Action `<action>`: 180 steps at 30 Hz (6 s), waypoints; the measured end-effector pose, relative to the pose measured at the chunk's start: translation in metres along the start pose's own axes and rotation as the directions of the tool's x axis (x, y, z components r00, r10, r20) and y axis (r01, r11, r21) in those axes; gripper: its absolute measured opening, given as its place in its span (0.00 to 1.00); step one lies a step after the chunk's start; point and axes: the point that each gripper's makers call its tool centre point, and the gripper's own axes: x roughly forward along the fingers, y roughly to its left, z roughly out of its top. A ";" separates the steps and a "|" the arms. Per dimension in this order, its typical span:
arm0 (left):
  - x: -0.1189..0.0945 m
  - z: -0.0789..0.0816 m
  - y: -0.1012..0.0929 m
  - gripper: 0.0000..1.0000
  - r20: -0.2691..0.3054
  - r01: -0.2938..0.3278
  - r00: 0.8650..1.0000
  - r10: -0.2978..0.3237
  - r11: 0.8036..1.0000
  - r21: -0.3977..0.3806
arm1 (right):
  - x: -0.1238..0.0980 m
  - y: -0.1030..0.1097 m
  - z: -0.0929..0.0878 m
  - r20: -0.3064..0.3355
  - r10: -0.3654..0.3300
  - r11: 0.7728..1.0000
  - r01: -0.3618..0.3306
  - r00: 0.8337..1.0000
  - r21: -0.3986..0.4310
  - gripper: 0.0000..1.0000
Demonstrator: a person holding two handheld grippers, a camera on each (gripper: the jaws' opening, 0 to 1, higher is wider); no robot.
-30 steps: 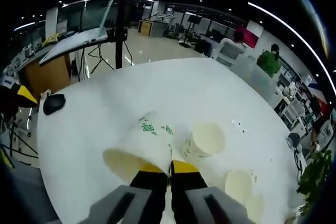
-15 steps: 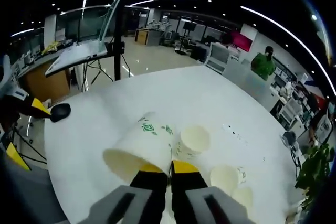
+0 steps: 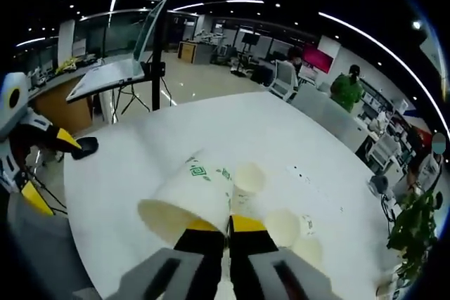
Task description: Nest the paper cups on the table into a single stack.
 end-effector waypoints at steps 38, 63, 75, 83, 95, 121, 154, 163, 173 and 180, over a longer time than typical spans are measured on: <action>0.004 0.009 -0.023 0.62 0.030 0.012 0.999 -0.013 0.999 0.034 | -0.052 0.011 -0.043 -0.056 0.029 0.999 -0.031 0.998 -0.027 0.00; 0.005 0.010 -0.016 0.62 0.025 0.000 1.000 -0.001 0.999 0.038 | -0.057 0.025 -0.058 -0.095 0.069 0.996 -0.074 0.993 -0.048 0.00; 0.012 0.008 -0.014 0.62 0.021 0.007 1.000 -0.008 0.999 0.038 | -0.059 0.024 -0.071 -0.130 0.080 0.995 -0.087 0.988 -0.053 0.00; 0.012 0.006 -0.014 0.61 0.016 0.009 1.000 -0.009 0.999 0.038 | -0.053 0.028 -0.067 -0.126 0.094 0.994 -0.101 0.987 -0.049 0.00; 0.010 0.004 -0.011 0.62 0.015 0.001 1.000 -0.001 0.999 0.033 | -0.044 0.040 -0.063 -0.148 0.125 0.990 -0.133 0.981 -0.044 0.00; 0.005 0.002 -0.007 0.62 0.012 -0.014 1.000 0.013 1.000 0.025 | -0.020 0.046 -0.074 -0.238 0.135 0.990 -0.141 0.962 -0.009 0.00; 0.005 0.000 -0.003 0.61 0.009 -0.011 1.000 0.011 1.000 0.023 | -0.002 0.042 -0.086 -0.293 0.134 0.991 -0.130 0.947 0.033 0.00; 0.006 0.000 -0.002 0.61 0.010 -0.009 1.000 0.008 1.000 0.026 | -0.002 0.044 -0.086 -0.294 0.137 0.991 -0.133 0.946 0.032 0.00; 0.007 -0.002 -0.002 0.61 0.008 -0.005 1.000 0.004 1.000 0.029 | 0.000 0.041 -0.088 -0.299 0.132 0.991 -0.127 0.945 0.036 0.00; 0.006 -0.003 -0.003 0.61 0.005 -0.003 1.000 0.003 1.000 0.029 | -0.002 0.042 -0.088 -0.299 0.134 0.991 -0.129 0.945 0.037 0.00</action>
